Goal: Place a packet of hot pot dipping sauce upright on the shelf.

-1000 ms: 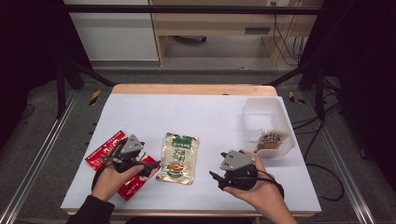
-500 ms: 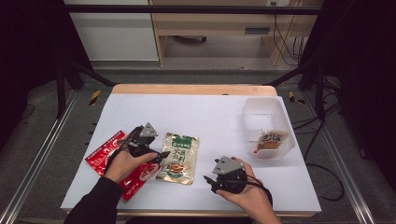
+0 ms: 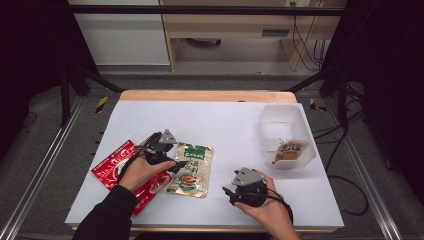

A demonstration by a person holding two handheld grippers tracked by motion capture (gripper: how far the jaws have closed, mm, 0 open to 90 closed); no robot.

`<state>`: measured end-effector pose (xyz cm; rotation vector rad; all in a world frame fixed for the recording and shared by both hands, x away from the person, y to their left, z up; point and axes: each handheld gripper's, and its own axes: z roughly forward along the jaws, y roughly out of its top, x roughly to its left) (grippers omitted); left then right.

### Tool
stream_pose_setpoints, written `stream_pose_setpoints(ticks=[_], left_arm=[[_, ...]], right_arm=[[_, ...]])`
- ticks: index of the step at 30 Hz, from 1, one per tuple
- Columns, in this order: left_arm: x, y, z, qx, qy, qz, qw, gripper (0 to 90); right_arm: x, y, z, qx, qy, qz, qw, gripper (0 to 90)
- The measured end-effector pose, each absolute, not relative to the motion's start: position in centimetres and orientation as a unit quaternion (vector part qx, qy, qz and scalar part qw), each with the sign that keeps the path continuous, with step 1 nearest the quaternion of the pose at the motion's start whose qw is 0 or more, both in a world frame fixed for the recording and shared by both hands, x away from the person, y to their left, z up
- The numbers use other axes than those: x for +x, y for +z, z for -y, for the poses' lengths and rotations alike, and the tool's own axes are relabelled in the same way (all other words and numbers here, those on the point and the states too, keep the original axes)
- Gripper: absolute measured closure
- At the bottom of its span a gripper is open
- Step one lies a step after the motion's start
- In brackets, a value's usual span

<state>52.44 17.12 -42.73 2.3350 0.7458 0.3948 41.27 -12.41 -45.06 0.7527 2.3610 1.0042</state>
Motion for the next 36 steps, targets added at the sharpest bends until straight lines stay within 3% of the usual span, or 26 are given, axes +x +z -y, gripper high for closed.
stream_pose_setpoints(ticks=[36], left_arm=[[54.8, -43.2, -16.3, 0.886, 0.157, -0.294, 0.321, 10.3]], right_arm=[[41.1, -45.2, 12.4, 0.274, 0.36, -0.859, 0.241, 30.9]])
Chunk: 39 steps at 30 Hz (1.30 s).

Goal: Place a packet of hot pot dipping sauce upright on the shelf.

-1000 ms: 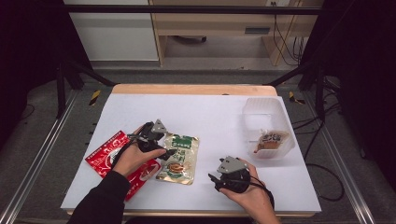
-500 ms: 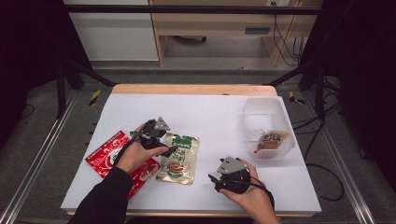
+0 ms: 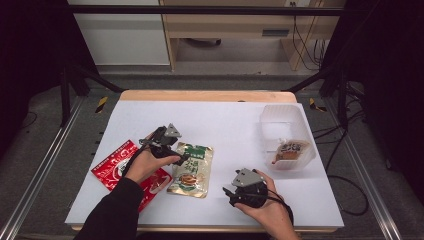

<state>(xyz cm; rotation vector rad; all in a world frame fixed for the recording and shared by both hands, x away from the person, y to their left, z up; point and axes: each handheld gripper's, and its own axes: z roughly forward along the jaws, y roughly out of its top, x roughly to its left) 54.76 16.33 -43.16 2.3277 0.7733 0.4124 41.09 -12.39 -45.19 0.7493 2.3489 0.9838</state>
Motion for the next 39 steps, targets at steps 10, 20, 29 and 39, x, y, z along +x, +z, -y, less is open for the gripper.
stream_pose_setpoints(ticks=[10, 20, 29, 39], left_arm=[[55.4, -43.9, -16.0, 0.887, 0.161, -0.295, 0.317, 12.4], [56.0, -44.6, -15.8, 0.889, 0.162, -0.293, 0.311, 15.8], [56.6, -45.0, -16.4, 0.89, 0.16, -0.297, 0.309, 23.7], [56.8, -45.4, -16.6, 0.884, 0.161, -0.311, 0.311, 34.2]], right_arm=[[41.1, -45.3, 12.2, 0.272, 0.36, -0.86, 0.238, 30.7], [41.1, -45.2, 12.3, 0.273, 0.358, -0.86, 0.24, 30.8], [41.1, -45.3, 12.1, 0.271, 0.357, -0.862, 0.237, 30.8], [41.1, -45.5, 12.1, 0.271, 0.355, -0.864, 0.233, 30.8]])
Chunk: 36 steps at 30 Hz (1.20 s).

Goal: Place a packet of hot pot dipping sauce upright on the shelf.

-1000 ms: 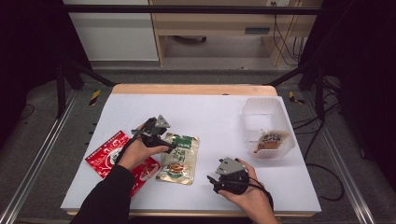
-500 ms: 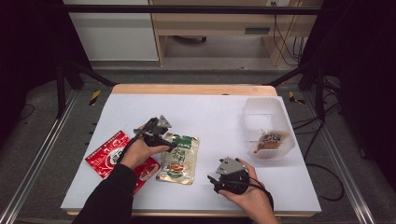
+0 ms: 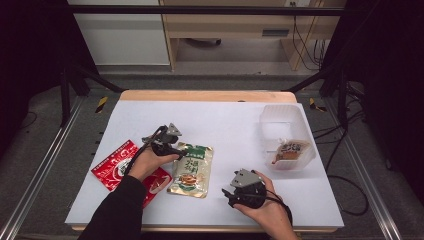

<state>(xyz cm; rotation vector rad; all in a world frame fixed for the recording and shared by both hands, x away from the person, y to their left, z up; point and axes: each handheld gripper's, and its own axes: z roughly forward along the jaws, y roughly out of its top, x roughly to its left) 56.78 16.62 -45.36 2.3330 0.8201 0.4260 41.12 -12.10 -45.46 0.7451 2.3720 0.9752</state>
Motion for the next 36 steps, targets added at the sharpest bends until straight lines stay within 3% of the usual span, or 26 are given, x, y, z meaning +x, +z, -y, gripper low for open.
stream_pose_setpoints(ticks=[24, 36], left_arm=[[57.0, -46.8, -17.5, 0.857, 0.134, -0.354, 0.351, 43.8], [56.5, -46.4, -17.1, 0.864, 0.126, -0.34, 0.349, 58.6]], right_arm=[[41.2, -45.5, 12.1, 0.271, 0.353, -0.865, 0.232, 30.8], [41.2, -45.5, 12.1, 0.27, 0.352, -0.866, 0.232, 30.8]])
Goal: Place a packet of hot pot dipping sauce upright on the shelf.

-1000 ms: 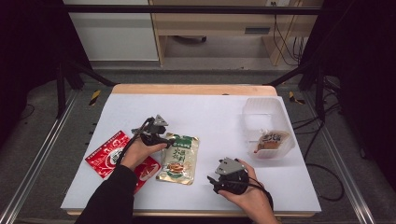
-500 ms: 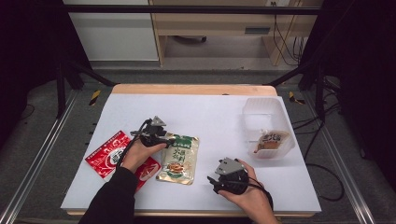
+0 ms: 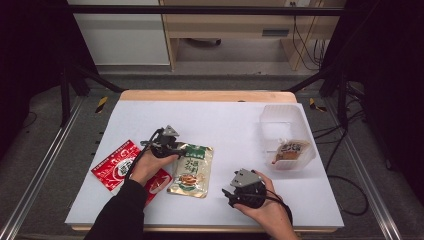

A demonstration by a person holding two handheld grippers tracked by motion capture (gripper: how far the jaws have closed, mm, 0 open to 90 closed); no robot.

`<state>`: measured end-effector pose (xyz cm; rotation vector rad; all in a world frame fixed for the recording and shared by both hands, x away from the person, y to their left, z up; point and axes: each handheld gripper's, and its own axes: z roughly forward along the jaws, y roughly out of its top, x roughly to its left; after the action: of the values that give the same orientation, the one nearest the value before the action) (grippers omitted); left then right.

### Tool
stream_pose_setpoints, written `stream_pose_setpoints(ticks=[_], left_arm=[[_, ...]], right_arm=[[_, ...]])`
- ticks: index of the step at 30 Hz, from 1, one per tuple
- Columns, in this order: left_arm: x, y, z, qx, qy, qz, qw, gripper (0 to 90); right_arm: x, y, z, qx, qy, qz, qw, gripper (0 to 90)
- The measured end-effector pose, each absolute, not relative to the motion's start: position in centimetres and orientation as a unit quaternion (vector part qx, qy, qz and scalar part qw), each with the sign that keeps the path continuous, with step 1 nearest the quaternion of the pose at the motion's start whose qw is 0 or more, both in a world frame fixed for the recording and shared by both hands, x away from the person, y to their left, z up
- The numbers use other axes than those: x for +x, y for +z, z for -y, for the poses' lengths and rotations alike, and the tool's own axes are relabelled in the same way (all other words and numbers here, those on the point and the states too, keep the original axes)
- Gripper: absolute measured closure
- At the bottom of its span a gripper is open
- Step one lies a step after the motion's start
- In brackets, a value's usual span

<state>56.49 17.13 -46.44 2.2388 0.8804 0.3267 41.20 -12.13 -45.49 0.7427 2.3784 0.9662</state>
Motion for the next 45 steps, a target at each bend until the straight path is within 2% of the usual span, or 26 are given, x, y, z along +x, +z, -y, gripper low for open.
stream_pose_setpoints(ticks=[16, 45], left_arm=[[56.0, -45.5, -17.3, 0.869, 0.108, -0.33, 0.354, 89.4], [54.2, -42.5, -17.2, 0.881, 0.128, -0.294, 0.348, 90.0]], right_arm=[[41.3, -45.5, 12.1, 0.271, 0.351, -0.866, 0.232, 30.8], [41.4, -45.2, 12.2, 0.278, 0.355, -0.861, 0.237, 29.9]])
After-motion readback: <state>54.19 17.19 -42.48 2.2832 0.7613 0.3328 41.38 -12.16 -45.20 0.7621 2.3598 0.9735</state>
